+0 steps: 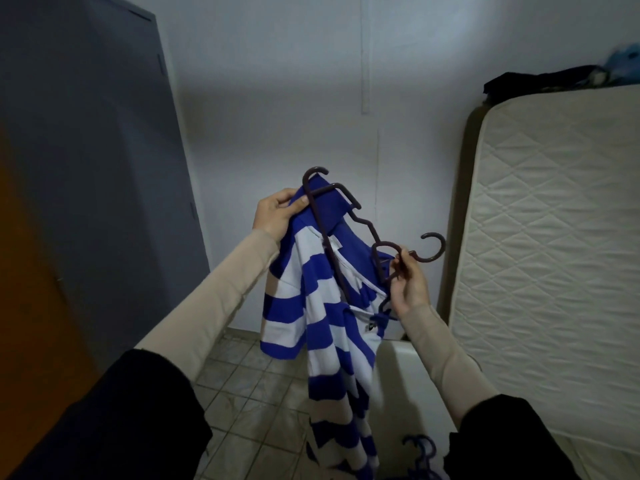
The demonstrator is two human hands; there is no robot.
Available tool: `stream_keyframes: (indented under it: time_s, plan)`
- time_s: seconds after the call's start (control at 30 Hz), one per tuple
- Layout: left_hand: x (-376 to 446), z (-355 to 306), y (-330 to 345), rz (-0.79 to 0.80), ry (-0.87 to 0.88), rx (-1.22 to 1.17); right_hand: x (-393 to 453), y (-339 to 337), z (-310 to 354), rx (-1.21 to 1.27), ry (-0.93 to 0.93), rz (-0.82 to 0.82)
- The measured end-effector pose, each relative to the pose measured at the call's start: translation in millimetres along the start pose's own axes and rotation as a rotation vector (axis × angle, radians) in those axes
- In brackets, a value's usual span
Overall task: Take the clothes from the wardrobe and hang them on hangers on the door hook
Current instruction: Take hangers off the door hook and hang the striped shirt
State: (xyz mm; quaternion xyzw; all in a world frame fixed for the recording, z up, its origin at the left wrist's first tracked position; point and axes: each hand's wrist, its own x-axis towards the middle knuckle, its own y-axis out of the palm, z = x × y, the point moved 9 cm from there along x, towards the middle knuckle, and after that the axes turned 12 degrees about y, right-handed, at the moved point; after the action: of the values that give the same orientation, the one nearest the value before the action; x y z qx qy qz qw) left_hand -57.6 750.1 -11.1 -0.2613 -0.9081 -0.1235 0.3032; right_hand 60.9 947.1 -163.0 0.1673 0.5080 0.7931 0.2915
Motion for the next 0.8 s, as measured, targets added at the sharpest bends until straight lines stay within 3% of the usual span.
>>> stream_keyframes:
  time_s: [0.3,0.57,0.8]
  plan:
    - [9,6,-50,-0.145,-0.035,-0.019,-7,4,21,-0.381,-0.064,-0.042]
    - [0,25,-77,-0.273,-0.065,-0.025,-13,26,23,-0.804,-0.089,0.097]
    - [-8,39,-96,-0.375,-0.097,-0.049,-12,32,27,-0.914,-0.12,0.12]
